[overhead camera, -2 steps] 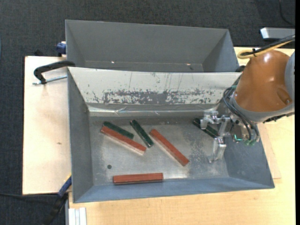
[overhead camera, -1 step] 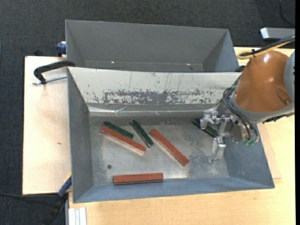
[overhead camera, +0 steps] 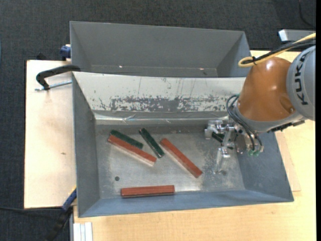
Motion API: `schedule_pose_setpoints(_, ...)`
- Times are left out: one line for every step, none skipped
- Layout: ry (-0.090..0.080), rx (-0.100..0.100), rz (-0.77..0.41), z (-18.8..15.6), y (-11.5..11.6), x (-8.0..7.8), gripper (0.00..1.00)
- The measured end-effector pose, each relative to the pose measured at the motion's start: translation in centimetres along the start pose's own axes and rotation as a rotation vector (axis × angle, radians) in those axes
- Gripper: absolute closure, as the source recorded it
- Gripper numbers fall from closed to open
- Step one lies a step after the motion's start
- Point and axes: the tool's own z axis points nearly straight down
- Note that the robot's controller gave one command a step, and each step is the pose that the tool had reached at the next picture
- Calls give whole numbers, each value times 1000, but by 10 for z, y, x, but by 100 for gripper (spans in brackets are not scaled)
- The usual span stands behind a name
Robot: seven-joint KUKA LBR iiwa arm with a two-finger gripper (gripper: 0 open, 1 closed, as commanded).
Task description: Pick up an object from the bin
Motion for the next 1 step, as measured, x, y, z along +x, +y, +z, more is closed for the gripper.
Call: schedule_pose_setpoints(-13,2,-89,23,30,5,0)
